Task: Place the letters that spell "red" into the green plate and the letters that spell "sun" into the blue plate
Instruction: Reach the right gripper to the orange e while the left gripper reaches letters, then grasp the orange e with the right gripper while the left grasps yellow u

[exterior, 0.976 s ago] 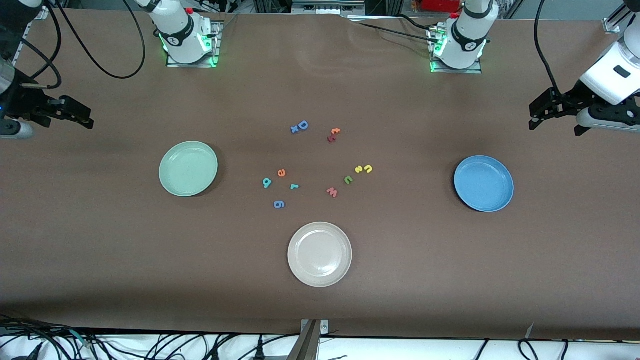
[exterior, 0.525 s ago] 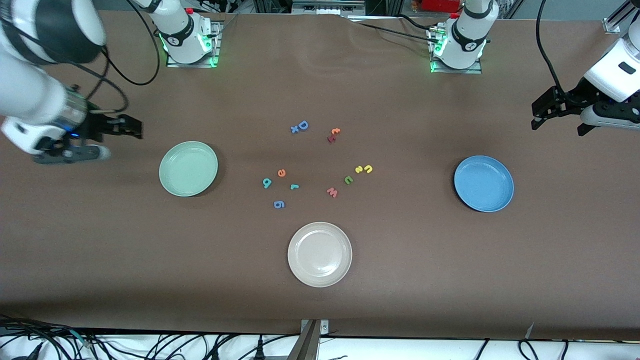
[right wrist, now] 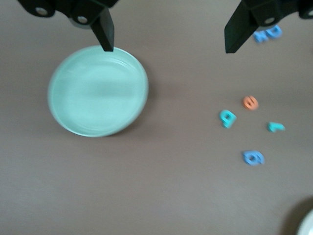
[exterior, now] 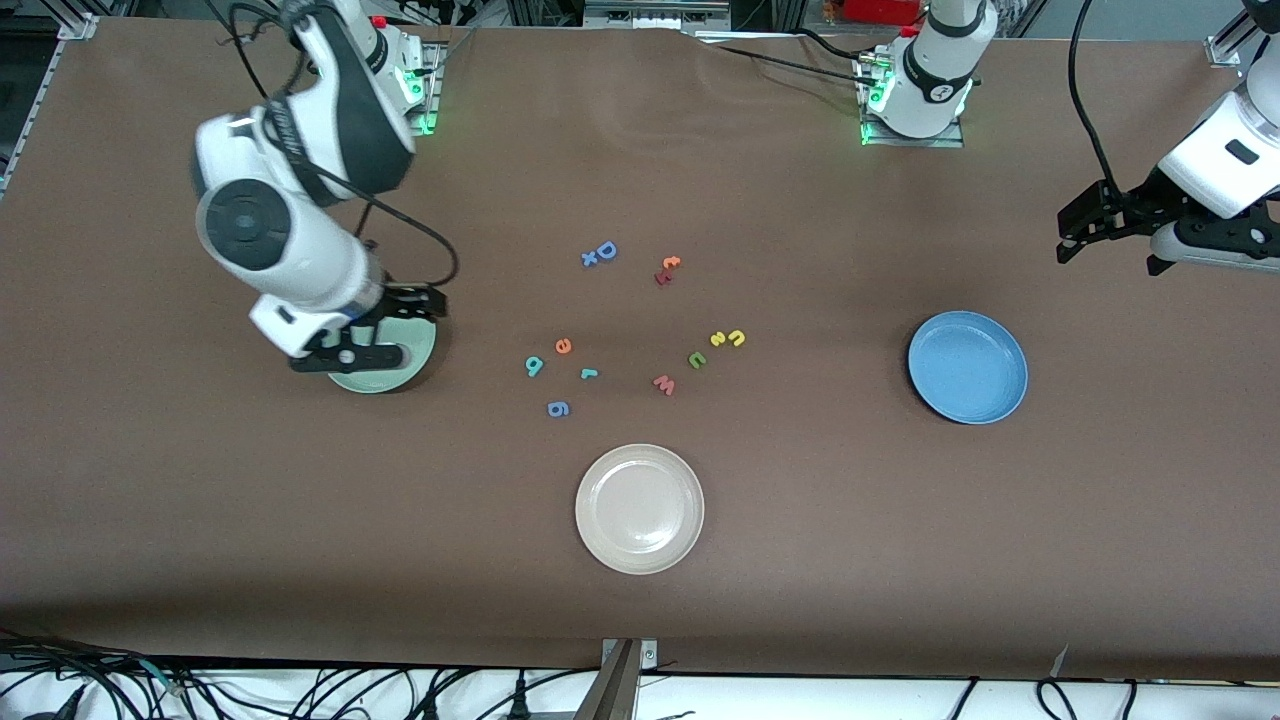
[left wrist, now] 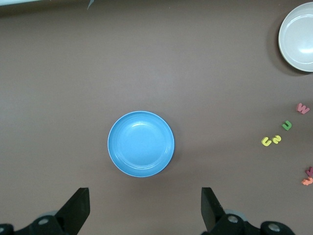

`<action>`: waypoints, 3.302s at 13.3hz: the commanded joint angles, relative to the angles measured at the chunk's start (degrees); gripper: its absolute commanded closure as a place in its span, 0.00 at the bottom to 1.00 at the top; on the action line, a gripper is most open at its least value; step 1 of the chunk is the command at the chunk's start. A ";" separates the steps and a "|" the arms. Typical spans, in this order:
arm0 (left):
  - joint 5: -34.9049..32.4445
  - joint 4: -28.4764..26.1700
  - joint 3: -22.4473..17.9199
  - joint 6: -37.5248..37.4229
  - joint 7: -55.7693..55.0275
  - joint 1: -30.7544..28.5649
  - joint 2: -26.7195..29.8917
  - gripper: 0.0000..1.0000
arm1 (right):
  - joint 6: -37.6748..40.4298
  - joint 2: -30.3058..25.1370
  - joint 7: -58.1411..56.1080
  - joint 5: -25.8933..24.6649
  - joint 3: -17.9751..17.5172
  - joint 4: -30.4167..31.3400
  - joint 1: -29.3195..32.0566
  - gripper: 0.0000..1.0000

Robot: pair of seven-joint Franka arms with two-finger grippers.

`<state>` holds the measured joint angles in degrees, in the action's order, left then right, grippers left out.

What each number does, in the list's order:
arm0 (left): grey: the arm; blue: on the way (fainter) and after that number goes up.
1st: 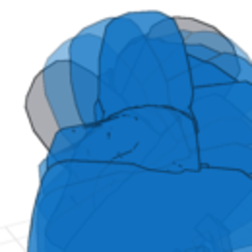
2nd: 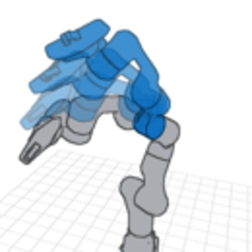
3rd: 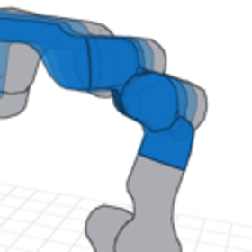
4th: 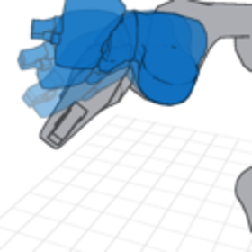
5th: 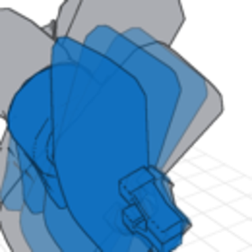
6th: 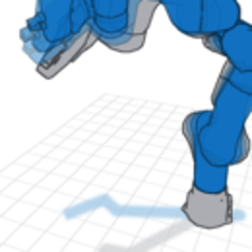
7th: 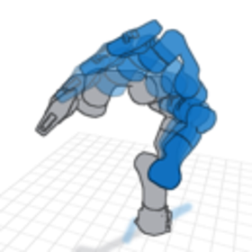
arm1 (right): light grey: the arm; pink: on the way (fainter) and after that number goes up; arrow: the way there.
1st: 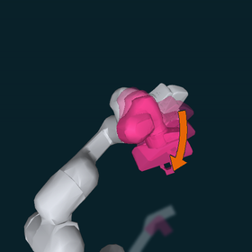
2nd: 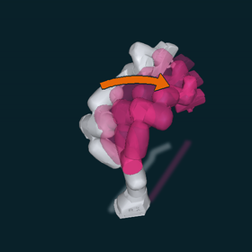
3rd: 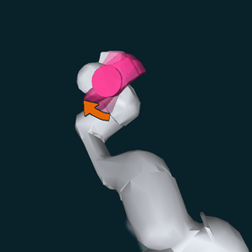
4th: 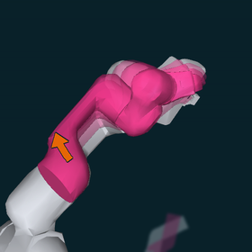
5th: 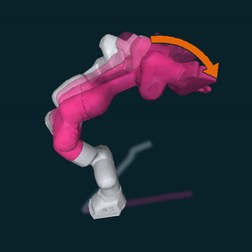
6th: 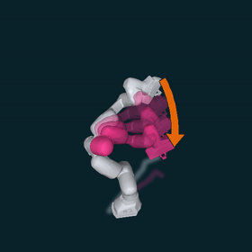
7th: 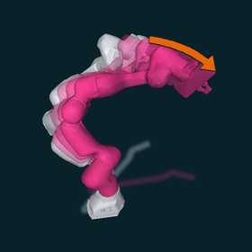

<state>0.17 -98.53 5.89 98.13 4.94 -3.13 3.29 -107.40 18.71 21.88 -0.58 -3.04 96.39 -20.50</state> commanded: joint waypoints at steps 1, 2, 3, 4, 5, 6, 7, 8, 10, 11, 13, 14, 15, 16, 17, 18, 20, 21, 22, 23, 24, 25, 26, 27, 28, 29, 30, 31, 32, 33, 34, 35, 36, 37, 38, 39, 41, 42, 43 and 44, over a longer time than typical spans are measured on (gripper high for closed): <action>-0.87 1.50 0.09 -2.15 -0.19 -0.29 -1.79 0.00 | -5.95 3.60 7.81 0.49 0.41 0.28 -4.35 0.00; -0.87 1.50 0.09 -2.42 -0.19 -0.29 -2.15 0.00 | -8.50 4.57 10.18 0.49 0.41 1.33 -5.41 0.00; -0.79 1.50 0.09 -3.20 -0.37 -0.29 -2.58 0.00 | -11.05 5.54 11.60 0.49 0.41 2.74 -5.95 0.01; -0.70 1.50 0.09 -3.21 -0.45 -0.21 -2.59 0.00 | -14.21 5.98 12.39 0.49 0.41 4.84 -6.73 0.01; -0.61 1.50 0.26 -3.30 -0.54 -0.12 -2.68 0.00 | -18.42 6.25 13.19 0.49 0.41 7.38 -7.70 0.01; -0.61 1.41 0.43 -3.30 -1.15 0.40 -3.20 0.00 | -23.16 6.42 13.63 0.49 0.41 10.37 -7.88 0.12; -0.52 1.41 0.78 -3.21 -2.99 0.67 -4.07 0.00 | -27.12 7.12 13.37 0.49 0.41 12.75 -7.97 0.18; 0.00 1.07 2.53 -3.21 -4.74 0.67 -5.04 0.00 | -30.03 8.35 13.54 0.49 0.32 13.81 -8.58 0.31; 0.36 0.19 6.66 -2.86 -5.82 0.67 -7.84 0.00 | -31.90 10.02 13.46 0.49 0.32 14.00 -9.99 0.36; 0.44 0.10 8.07 -1.73 -5.82 0.67 -9.17 0.00 | -32.34 10.29 13.63 0.49 0.32 14.00 -11.04 0.36; 0.62 -3.83 10.62 4.40 -4.95 0.76 -9.62 0.00 | -33.74 11.25 13.72 0.49 0.32 13.83 -12.10 0.36; 0.62 -6.64 12.11 8.18 -4.76 0.93 -9.71 0.00 | -35.23 11.87 13.89 0.49 0.32 13.83 -12.28 0.36; -0.16 -8.59 13.78 11.95 -4.76 1.11 -9.71 0.00 | -36.38 12.57 14.16 0.49 0.32 13.83 -12.45 0.36; -0.17 -10.61 14.14 14.95 -4.33 1.11 -9.79 0.00 | -37.87 13.36 14.25 0.49 0.32 13.74 -12.89 0.36; -0.17 -11.67 14.67 17.59 -0.84 1.20 -10.23 0.00 | -39.45 14.07 14.68 0.49 0.32 13.74 -13.42 0.36; -0.17 -12.20 15.54 20.05 5.28 1.20 -11.10 0.00 | -41.03 15.03 14.95 0.49 0.40 13.82 -13.94 0.37; -0.17 -13.43 15.55 24.63 14.81 1.46 -13.39 0.00 | -42.97 15.65 15.91 0.49 0.41 13.56 -14.04 0.41; -0.17 -13.79 15.55 26.22 16.06 1.55 -14.70 0.02 | -42.98 15.74 15.92 0.14 0.41 13.56 -14.04 0.41; -0.17 -13.79 15.55 27.97 16.16 2.25 -16.81 0.04 | -42.98 15.74 15.83 -0.12 0.49 13.65 -14.12 0.42; -0.17 -13.79 15.55 28.42 16.16 3.04 -18.04 0.05 | -42.98 15.83 15.92 -0.12 0.49 13.65 -14.21 0.42; -0.17 -13.79 15.55 29.56 16.16 4.00 -18.93 0.03 | -43.07 16.44 15.83 -0.30 0.58 13.65 -14.56 0.43; -0.17 -13.79 15.55 30.01 16.16 5.06 -19.89 0.00 | -43.50 16.71 15.83 -0.30 0.58 13.65 -14.56 0.45; -0.17 -13.70 15.47 30.62 15.90 6.72 -20.86 0.00 | -43.59 16.71 15.83 -0.30 0.58 13.65 -14.65 0.47; -0.26 -13.79 15.47 32.10 15.98 7.35 -21.57 0.00 | -43.59 16.80 15.92 -0.30 0.58 13.65 -14.65 0.53; -0.26 -13.70 15.47 32.82 15.98 8.14 -22.96 0.00 | -43.59 16.80 15.92 -0.30 0.58 13.56 -14.65 0.54; -0.52 -13.79 15.29 34.22 16.07 9.19 -24.46 0.00 | -43.59 16.80 15.83 -0.30 0.58 13.65 -14.65 0.61; -2.00 -14.23 15.20 35.71 16.07 9.81 -25.87 0.00 | -43.51 16.80 15.66 -0.30 0.58 13.56 -14.57 0.70; -4.10 -15.01 15.20 37.64 15.55 10.51 -26.40 0.00 | -43.42 16.71 15.48 -0.30 0.67 13.47 -14.56 0.78; -4.82 -15.81 15.20 38.87 15.28 10.86 -26.67 0.01 | -43.33 16.71 15.39 -0.30 0.67 13.39 -14.56 0.84; -4.83 -15.90 15.20 39.32 15.28 11.22 -27.11 0.02 | -43.24 16.54 15.22 -0.30 0.76 13.30 -14.56 0.85; -4.83 -15.90 15.03 39.50 15.28 11.39 -27.72 0.07 | -42.89 16.01 14.61 -0.39 1.10 13.30 -14.48 0.87; -4.83 -15.90 14.85 39.50 15.19 11.57 -28.42 0.14 | -40.63 15.05 13.64 -0.48 1.28 13.30 -14.39 0.87; -4.83 -15.90 14.85 39.50 14.58 11.92 -28.86 0.15 | -37.21 13.73 11.89 -0.48 1.89 12.78 -14.39 0.87; -4.83 -15.90 14.76 40.02 13.36 12.53 -29.39 0.17 | -33.87 11.98 9.26 -0.56 3.12 12.42 -14.39 0.87; -4.83 -15.90 14.68 41.60 12.39 13.50 -30.35 0.24 | -31.23 10.40 5.50 -0.48 4.61 12.42 -14.30 0.87; -4.92 -15.90 13.89 42.57 11.07 14.46 -31.32 0.25 | -28.68 9.08 1.37 -0.48 6.28 12.51 -14.21 0.87; -4.92 -15.90 12.57 44.24 8.17 17.01 -32.90 0.24 | -23.23 6.79 -6.20 -0.39 10.14 12.51 -14.04 0.86; -4.92 -15.90 11.96 45.12 7.38 17.98 -33.52 0.23 | -20.77 5.56 -9.10 -0.39 11.81 12.77 -14.04 0.86; -4.92 -15.90 11.25 45.82 7.37 18.94 -34.13 0.19 | -19.09 4.85 -11.65 -0.39 13.75 13.12 -14.04 0.86; -5.00 -15.90 10.46 46.18 7.37 19.56 -34.49 0.19 | -17.42 4.41 -14.99 -0.39 15.77 13.47 -14.04 0.86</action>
<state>-3.46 -114.41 18.28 142.87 13.80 14.61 -30.65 -127.32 25.00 11.83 -0.85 10.16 108.10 -34.23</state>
